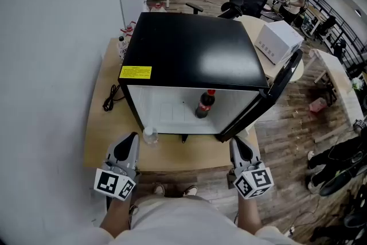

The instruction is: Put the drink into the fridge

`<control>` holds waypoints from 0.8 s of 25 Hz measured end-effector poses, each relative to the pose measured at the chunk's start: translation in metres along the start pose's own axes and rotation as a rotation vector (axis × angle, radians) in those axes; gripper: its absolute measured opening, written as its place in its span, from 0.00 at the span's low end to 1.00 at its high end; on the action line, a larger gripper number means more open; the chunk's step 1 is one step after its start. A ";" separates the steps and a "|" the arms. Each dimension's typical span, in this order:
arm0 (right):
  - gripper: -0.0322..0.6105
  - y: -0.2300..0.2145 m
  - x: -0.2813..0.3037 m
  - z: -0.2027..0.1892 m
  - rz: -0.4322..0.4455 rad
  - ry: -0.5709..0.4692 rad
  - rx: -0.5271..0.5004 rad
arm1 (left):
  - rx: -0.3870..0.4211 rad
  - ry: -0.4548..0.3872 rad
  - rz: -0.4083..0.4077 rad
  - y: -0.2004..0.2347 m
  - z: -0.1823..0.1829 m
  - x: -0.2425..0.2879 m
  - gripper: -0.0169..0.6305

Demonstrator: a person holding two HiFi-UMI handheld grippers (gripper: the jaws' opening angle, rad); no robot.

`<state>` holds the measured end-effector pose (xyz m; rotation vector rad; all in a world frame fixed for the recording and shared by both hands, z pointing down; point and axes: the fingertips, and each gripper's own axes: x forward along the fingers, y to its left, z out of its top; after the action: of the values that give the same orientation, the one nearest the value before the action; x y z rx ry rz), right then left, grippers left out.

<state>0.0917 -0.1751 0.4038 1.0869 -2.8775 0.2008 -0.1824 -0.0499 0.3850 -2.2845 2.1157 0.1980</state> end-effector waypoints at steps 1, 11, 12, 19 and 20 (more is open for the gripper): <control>0.05 0.000 -0.001 -0.001 0.001 0.001 0.001 | -0.001 -0.002 0.000 -0.001 0.000 0.000 0.05; 0.05 -0.002 -0.014 -0.007 -0.016 -0.021 0.015 | 0.002 -0.007 -0.026 -0.011 -0.001 0.003 0.05; 0.05 -0.002 -0.015 -0.008 -0.019 -0.021 0.016 | 0.005 -0.009 -0.031 -0.012 0.000 0.004 0.05; 0.05 0.000 -0.019 -0.012 -0.034 -0.022 0.020 | -0.001 -0.002 -0.052 -0.013 -0.003 0.006 0.05; 0.05 0.000 -0.020 -0.012 -0.036 -0.022 0.020 | -0.002 -0.001 -0.055 -0.013 -0.003 0.006 0.05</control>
<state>0.1063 -0.1604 0.4135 1.1514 -2.8787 0.2179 -0.1688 -0.0548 0.3869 -2.3394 2.0507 0.2002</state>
